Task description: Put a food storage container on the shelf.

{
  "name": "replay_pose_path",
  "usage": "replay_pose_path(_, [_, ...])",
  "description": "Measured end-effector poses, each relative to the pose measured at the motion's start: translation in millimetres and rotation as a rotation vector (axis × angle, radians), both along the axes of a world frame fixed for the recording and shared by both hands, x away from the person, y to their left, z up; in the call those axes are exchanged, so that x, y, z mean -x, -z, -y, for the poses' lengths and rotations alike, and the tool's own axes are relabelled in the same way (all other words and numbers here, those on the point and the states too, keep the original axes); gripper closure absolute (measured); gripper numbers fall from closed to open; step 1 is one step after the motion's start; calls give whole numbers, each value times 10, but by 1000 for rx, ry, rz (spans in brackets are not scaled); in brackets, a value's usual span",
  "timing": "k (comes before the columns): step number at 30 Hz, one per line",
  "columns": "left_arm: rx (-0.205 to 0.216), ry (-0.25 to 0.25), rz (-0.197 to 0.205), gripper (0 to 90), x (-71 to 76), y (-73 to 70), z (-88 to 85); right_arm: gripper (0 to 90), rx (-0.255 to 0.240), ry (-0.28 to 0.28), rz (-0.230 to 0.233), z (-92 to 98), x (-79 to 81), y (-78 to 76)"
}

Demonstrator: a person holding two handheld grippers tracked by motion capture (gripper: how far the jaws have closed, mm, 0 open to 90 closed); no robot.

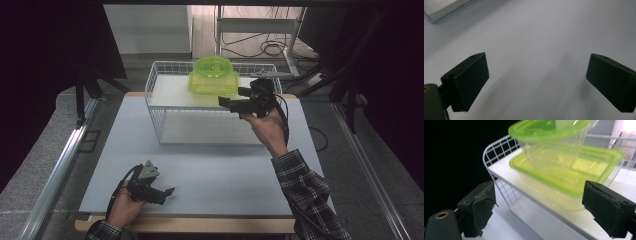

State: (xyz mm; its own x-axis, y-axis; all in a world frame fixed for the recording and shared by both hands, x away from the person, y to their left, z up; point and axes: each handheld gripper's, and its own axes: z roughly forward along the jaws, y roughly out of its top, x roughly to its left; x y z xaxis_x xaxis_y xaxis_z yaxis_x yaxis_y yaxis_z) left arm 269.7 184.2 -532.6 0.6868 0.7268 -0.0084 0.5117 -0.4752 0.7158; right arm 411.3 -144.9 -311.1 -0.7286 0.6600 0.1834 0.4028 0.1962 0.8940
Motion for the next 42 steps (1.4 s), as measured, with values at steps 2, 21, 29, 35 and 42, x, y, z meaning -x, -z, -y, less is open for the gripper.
replay_pose_path(2, [0, 0, 1, 43, 1, 2, 1, 115, 18, -8, 0, -1, 21, 38])
replay_pose_path(21, [8, 4, -8, 41, -1, 5, 5, 44, 119, -71, 8, 118, 348, 482])
replay_pose_path(29, [6, 5, -6, 41, 1, 6, 11, 9, 163, -65, 19, 241, 473, 673])
replay_pose_path(35, [5, 7, -7, 41, 2, 8, 14, 4, 181, -46, 23, 346, 566, 842])
replay_pose_path(42, [14, 13, -15, 40, 2, 10, 24, 4, 196, -28, 14, 459, 644, 1012])
